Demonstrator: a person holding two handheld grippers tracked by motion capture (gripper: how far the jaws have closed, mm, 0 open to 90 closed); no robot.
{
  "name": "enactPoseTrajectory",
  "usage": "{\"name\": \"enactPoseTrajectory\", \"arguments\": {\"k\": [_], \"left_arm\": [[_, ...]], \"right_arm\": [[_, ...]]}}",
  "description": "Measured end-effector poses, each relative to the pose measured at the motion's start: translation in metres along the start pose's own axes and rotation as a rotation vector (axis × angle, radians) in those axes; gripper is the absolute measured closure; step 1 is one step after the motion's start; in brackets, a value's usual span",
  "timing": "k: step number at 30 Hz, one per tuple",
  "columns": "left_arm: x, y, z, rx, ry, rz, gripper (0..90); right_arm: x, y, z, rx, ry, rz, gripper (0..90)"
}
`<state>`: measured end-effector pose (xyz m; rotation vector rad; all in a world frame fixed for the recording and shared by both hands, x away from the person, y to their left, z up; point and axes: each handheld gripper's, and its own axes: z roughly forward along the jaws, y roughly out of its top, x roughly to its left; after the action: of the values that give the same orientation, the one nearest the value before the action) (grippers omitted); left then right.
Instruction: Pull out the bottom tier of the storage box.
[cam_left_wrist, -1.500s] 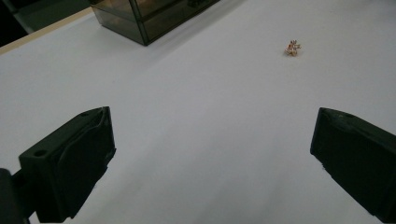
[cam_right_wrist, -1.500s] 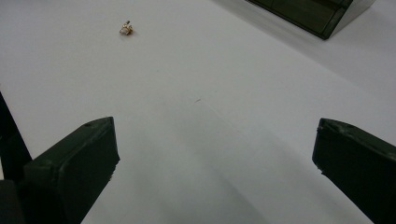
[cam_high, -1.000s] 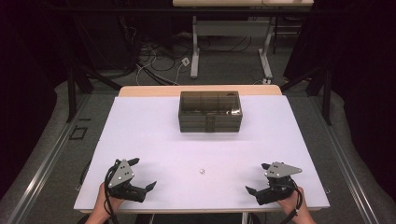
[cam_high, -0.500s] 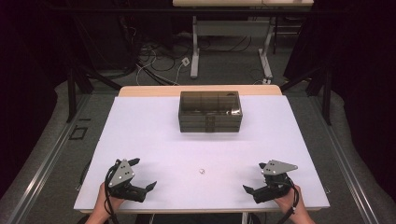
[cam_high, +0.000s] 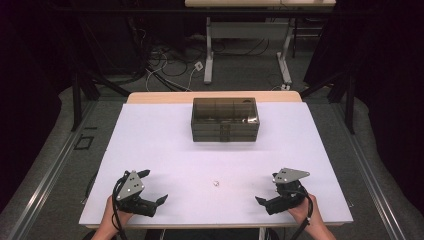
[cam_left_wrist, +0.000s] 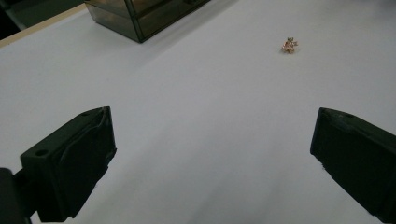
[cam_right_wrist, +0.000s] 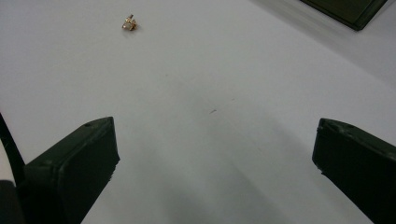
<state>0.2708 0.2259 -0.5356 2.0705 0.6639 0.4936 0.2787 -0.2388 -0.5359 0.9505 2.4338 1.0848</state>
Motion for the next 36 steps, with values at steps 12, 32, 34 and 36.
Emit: {"name": "enactPoseTrajectory", "arguments": {"k": [12, 32, 34, 36], "left_arm": [[0.0, 0.0, 0.001, -0.002, 0.001, 0.002, 0.2], [-0.001, 0.0, 0.001, -0.001, -0.003, 0.007, 0.2], [0.0, 0.0, 0.001, -0.001, -0.003, 0.007, 0.2], [0.0, 0.0, 0.001, -0.001, -0.003, 0.007, 0.2]], "right_arm": [[0.001, 0.016, 0.009, 0.021, 0.021, -0.011, 0.0], [0.003, 0.046, 0.034, 0.054, 0.052, -0.027, 0.0], [0.003, 0.047, 0.035, 0.058, 0.057, -0.029, 0.0], [0.002, 0.049, 0.036, 0.064, 0.057, -0.03, 0.0]]}}
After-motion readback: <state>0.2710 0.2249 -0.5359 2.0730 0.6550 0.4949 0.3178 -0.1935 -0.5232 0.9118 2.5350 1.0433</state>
